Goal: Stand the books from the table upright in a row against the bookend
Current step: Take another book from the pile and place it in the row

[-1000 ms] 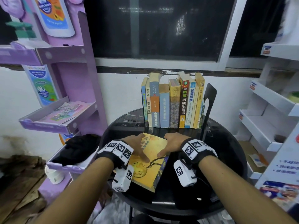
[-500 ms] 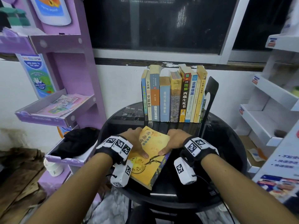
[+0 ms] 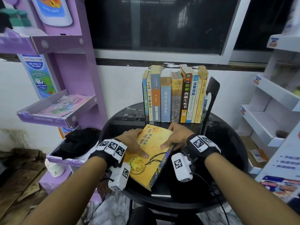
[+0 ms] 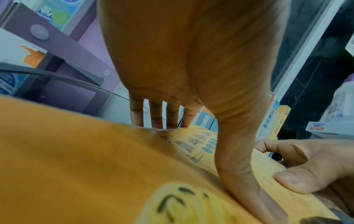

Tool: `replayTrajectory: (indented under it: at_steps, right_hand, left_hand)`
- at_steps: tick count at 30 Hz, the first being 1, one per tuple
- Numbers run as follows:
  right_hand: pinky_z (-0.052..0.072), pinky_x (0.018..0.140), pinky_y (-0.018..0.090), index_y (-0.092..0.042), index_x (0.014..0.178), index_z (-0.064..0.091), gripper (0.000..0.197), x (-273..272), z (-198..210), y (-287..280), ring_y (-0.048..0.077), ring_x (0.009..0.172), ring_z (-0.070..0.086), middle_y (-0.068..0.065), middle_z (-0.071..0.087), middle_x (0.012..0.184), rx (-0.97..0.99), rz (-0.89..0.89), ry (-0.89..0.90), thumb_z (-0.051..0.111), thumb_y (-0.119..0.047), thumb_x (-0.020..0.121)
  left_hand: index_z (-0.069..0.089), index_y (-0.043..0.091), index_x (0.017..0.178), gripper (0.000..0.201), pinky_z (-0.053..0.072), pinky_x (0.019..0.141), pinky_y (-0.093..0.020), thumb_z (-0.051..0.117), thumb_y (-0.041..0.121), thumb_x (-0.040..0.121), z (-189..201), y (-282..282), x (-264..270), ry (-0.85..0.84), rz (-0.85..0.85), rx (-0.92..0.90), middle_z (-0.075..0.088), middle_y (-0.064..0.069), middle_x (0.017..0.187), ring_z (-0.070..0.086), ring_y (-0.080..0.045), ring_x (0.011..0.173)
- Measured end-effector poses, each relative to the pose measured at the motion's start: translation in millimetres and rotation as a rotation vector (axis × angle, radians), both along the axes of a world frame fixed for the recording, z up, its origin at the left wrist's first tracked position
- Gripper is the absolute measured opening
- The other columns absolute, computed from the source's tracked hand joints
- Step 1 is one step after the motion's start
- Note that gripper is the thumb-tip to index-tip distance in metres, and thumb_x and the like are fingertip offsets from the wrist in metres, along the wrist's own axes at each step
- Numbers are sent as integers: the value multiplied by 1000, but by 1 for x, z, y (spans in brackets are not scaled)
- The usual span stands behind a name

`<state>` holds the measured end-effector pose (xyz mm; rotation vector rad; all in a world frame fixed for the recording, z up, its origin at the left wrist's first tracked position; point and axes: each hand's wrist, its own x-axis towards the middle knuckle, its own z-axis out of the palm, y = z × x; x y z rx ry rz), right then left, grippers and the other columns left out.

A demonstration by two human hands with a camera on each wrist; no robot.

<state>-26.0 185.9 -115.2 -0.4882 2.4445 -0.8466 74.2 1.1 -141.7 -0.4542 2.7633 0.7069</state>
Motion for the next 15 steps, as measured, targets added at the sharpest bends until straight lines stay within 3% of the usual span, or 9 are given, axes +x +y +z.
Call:
replayTrajectory:
  at_steps: [2, 5, 7, 11, 15]
  right_hand:
    - [60, 69, 48, -13, 98, 43, 61, -1, 3, 3, 31, 88, 69, 13, 62, 108, -67, -1, -57, 89, -1, 60]
    - [61, 59, 43, -12, 97, 41, 55, -2, 12, 5, 28, 74, 69, 12, 64, 97, -149, -3, -81, 85, 0, 67]
    - [59, 56, 40, -14, 97, 41, 53, -2, 20, 5, 26, 71, 66, 13, 64, 98, -184, -15, -52, 85, -2, 68]
    - [55, 55, 35, -18, 96, 44, 54, -1, 37, 2, 23, 67, 61, 13, 66, 101, -259, -48, 79, 87, -6, 66]
    - [50, 50, 29, -18, 103, 48, 56, 7, 60, 2, 22, 73, 66, 7, 65, 99, -365, -66, 231, 87, -9, 66]
  left_hand:
    - [16, 27, 150, 129, 35, 110, -47, 90, 51, 48, 0, -1, 0, 12, 0, 45, 34, 2, 145, 39, -22, 132]
    - [12, 28, 151, 126, 35, 111, -46, 90, 46, 53, 4, -2, 0, 28, -4, 110, 30, 1, 147, 38, -23, 133]
    - [9, 29, 151, 120, 37, 110, -45, 87, 45, 60, 7, -4, -1, 77, 19, 199, 33, -1, 147, 42, -23, 130]
    - [10, 29, 148, 96, 50, 96, -41, 76, 32, 79, 15, -1, -5, 251, 119, 595, 56, 2, 124, 62, -21, 108]
    - [24, 17, 143, 63, 53, 89, -41, 60, 23, 93, 25, 5, -11, 443, 203, 766, 61, 0, 113, 63, -21, 100]
